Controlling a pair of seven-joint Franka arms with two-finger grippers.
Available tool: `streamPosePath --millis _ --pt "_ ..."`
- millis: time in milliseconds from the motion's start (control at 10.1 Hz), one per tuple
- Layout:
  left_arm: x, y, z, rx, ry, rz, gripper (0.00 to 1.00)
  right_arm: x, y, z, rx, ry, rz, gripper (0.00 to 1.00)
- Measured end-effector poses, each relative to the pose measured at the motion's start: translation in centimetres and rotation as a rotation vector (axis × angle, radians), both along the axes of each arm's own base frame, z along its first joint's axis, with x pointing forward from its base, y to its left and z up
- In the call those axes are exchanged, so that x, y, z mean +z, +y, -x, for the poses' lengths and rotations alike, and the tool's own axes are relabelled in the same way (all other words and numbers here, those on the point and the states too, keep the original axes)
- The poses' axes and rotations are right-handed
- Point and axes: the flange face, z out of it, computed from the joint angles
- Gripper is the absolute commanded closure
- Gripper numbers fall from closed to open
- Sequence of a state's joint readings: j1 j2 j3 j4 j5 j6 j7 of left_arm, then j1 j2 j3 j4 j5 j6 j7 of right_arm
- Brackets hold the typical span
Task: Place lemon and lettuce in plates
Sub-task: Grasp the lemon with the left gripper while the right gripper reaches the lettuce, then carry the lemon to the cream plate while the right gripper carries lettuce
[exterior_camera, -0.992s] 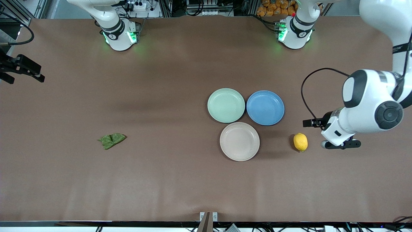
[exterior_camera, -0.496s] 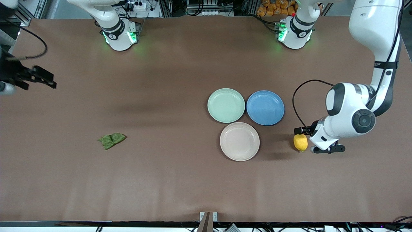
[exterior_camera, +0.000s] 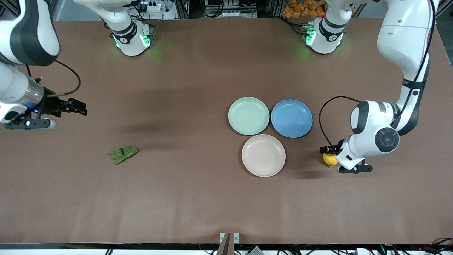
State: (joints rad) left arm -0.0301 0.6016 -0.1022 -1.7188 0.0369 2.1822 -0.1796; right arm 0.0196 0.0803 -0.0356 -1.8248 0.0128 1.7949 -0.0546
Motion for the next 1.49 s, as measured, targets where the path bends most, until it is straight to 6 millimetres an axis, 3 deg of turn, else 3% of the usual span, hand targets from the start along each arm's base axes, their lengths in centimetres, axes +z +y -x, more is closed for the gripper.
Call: streamPosePath --millis 198,298,496,595,893,1092,1191,1290,1389,1489 --pt "-2.3 0.2 0.2 0.003 0.018 0.001 0.00 -5.4 0.7 -1.7 0.011 0.028 0.001 0.00" --pt "-3.0 0.2 0.1 0.004 0.012 0.003 0.00 -9.0 1.2 -2.5 0.018 0.025 0.001 0.00" --pt "-3.6 0.2 0.0 0.005 0.008 0.004 0.00 -16.3 2.1 -2.9 0.013 -0.020 0.002 0.00" --pt "-3.6 0.2 0.0 0.005 0.007 0.004 0.00 -19.4 2.5 -2.7 -0.007 -0.034 0.002 0.05" --pt "-3.6 0.3 -0.2 0.005 0.003 0.004 0.04 -25.5 3.9 -3.3 -0.033 -0.096 -0.006 0.10" --pt "-3.6 0.4 -0.3 0.005 -0.004 0.004 0.72 -28.8 3.9 -3.4 -0.037 -0.120 -0.008 0.14" --pt "-3.5 0.4 -0.5 0.006 -0.010 0.005 1.00 -30.1 3.9 -3.4 -0.038 -0.135 -0.009 0.26" --pt "-3.3 0.4 -0.6 0.007 -0.015 0.006 1.00 -31.1 3.9 -3.4 -0.038 -0.148 -0.009 0.46" --pt "-3.1 0.5 -0.8 0.008 -0.022 0.006 1.00 -31.2 3.8 -3.5 -0.040 -0.152 -0.009 0.77" --pt "-2.9 0.5 -1.0 0.009 -0.027 0.007 1.00 -31.0 3.9 -3.6 -0.039 -0.157 -0.010 1.00"
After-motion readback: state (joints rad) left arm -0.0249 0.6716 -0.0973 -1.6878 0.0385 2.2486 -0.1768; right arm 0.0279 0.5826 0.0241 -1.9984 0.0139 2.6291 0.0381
